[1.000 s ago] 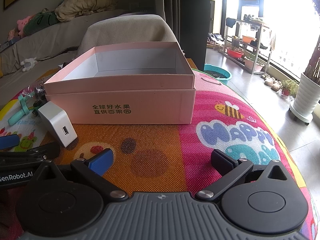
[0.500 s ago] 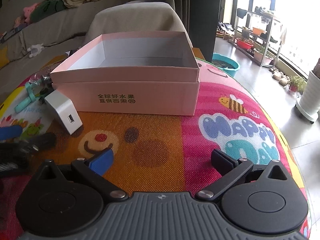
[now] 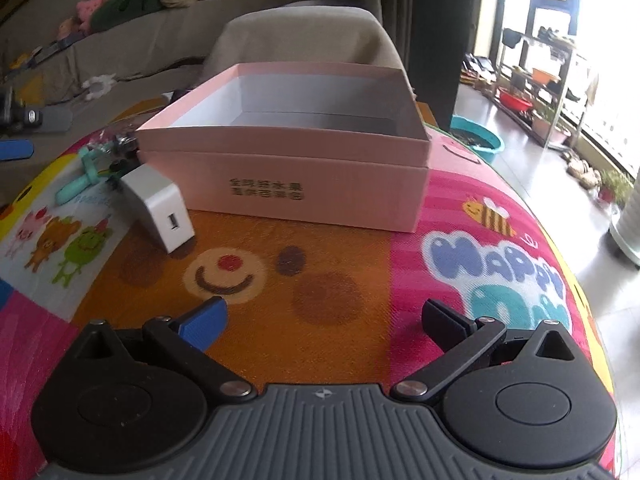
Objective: Organize rigid objects
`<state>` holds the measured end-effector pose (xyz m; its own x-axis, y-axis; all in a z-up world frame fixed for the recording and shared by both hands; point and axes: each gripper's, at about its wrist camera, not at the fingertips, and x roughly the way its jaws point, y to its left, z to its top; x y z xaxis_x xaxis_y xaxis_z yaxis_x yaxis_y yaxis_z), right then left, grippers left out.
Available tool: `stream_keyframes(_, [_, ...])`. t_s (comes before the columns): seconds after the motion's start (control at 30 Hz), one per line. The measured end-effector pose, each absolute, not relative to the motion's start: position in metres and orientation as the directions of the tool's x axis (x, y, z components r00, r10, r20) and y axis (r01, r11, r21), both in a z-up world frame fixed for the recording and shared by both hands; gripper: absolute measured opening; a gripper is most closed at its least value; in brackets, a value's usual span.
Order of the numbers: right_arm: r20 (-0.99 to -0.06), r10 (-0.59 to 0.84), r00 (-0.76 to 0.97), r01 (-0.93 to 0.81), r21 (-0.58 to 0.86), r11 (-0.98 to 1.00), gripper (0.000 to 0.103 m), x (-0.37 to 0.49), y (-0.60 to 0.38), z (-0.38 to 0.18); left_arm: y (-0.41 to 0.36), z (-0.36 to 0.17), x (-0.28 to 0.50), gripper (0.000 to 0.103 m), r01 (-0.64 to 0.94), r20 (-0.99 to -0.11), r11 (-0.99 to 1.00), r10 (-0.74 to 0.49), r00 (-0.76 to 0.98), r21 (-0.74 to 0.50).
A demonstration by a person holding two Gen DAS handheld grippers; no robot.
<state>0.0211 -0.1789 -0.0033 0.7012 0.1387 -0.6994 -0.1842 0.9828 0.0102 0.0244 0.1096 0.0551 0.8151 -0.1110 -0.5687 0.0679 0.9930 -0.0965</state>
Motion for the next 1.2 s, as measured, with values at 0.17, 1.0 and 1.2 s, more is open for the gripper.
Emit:
stream_keyframes(0.17, [-0.689, 0.143, 0.71, -0.168, 0.032, 0.985, 0.103, 0.02, -0.18, -0.004, 0.125, 0.036, 0.05, 0.097, 0.028, -0.611, 0.994, -0.085, 0.787, -0.101])
stream_keyframes(1.0, [-0.646, 0.259, 0.718, -0.31, 0.036, 0.95, 0.103, 0.011, -0.156, 0.009, 0.131, 0.022, -0.018, 0.034, 0.174, -0.637, 0.932, -0.345, 0.689, -0.317])
stream_keyframes(1.2, [-0.593, 0.414, 0.691, -0.508, 0.009, 0.861, 0.096, -0.007, -0.094, 0.028, 0.168, 0.036, -0.046, 0.034, 0.088, -0.572, 0.931, -0.29, 0.767, -0.354])
